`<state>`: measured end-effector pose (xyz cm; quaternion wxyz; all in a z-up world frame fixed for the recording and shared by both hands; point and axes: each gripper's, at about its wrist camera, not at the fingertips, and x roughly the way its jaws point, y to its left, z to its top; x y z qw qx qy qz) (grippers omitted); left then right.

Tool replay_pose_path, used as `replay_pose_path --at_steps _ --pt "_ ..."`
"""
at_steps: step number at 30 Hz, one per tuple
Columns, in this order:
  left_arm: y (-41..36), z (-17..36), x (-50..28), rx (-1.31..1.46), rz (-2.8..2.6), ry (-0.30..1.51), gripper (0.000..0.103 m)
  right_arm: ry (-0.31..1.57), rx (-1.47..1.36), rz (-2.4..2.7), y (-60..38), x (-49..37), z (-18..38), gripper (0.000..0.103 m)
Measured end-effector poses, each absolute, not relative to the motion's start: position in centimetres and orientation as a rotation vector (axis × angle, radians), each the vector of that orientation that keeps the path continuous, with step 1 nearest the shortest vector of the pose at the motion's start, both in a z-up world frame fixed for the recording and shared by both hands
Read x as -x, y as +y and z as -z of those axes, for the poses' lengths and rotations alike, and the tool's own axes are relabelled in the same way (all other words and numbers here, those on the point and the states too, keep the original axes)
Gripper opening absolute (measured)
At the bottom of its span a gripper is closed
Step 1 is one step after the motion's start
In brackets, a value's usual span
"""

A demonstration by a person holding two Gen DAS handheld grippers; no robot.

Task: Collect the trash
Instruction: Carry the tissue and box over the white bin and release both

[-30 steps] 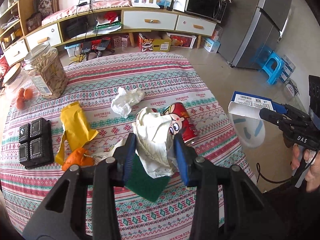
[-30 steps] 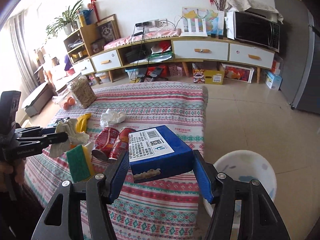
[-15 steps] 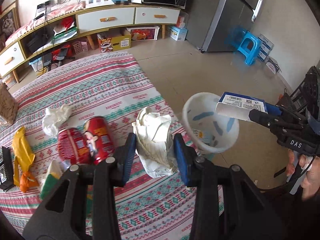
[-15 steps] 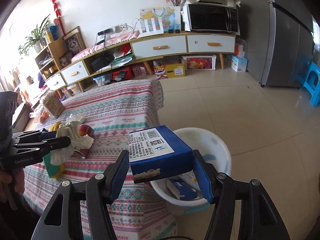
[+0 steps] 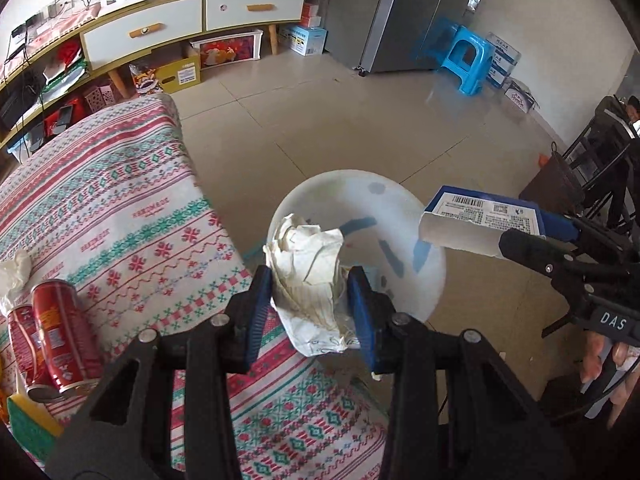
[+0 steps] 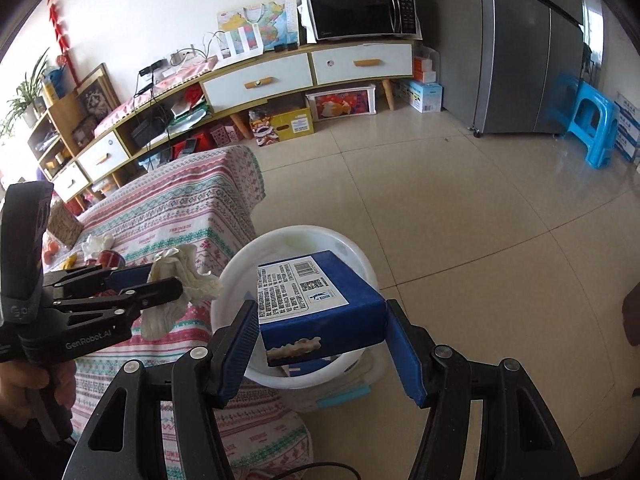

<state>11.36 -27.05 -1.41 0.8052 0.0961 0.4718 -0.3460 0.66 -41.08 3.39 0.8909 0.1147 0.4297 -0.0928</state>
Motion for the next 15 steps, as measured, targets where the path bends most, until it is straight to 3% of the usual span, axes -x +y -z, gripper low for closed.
replay_pose_path --at_steps 3,6,9,15 --pt "-28.1 2.0 -11.6 -0.211 0.749 1.012 0.043 0.904 -0.232 0.208 -41.5 -0.6 -3.2 0.064" --pt "-28.7 2.4 -11.9 -0.225 0.745 1.012 0.052 0.914 -0.244 0.212 -41.9 -0.6 -3.0 0.064" --pt "-28.8 2.4 -11.9 -0.245 0.721 1.008 0.067 0.917 -0.245 0.22 -42.2 -0.5 -3.0 0.064" --pt "-27.7 2.1 -11.5 -0.272 0.686 0.998 0.078 0.933 -0.243 0.229 -42.2 -0.5 -2.7 0.064"
